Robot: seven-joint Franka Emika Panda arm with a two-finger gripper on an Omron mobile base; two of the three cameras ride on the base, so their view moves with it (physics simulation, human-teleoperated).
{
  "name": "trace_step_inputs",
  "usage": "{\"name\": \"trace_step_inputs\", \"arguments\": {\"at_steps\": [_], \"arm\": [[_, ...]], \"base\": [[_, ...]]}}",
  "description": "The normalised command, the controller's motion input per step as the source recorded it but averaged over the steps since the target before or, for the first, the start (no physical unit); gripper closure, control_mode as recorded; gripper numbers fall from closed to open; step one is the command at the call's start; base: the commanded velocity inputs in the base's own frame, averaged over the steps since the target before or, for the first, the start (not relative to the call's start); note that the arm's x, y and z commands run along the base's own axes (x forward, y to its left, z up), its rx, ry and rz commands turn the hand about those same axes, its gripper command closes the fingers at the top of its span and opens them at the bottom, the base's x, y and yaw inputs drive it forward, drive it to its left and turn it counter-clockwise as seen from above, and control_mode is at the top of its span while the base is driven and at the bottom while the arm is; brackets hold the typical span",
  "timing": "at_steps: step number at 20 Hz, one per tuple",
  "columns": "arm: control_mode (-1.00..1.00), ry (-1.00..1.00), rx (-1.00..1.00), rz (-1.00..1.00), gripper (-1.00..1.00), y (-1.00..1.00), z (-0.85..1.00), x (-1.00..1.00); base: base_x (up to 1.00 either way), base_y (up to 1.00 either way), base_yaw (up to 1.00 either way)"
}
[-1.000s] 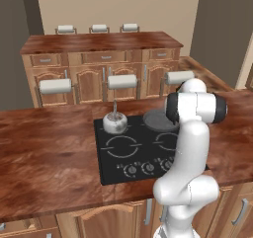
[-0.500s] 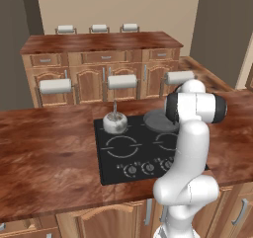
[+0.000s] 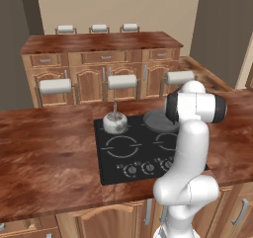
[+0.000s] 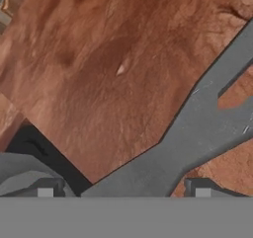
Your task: Pick the pan from the cabinet and place it on the stove. Then turn on the stove burner for the pan.
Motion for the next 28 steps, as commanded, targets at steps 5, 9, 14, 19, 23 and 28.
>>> {"name": "trace_step_inputs", "arguments": {"at_steps": [5,9,14,19,23,28], "arm": [[-1.00,0.05,0.00,0.00,-1.00,0.00,0.22,-0.02],[-1.00,0.00,0.00,0.00,-1.00,0.00,0.29,-0.14],[-1.00,0.00,0.00,0.00,-1.00,0.00,0.27,-0.28],[-1.00,0.00,0.00,0.00,-1.00,0.00,0.45,-0.47],[-1.00,0.00,0.00,-0.01,-1.00,0.00,0.71,-0.46],[-1.00,0.00,-0.01,0.00,-1.00,0.00,0.79,-0.47]], "base": [[0.00,0.00,0.00],[0.00,0.00,0.00],[0.00,0.00,0.00],[0.00,0.00,0.00],[0.00,0.00,0.00],[0.00,0.00,0.00]]}}
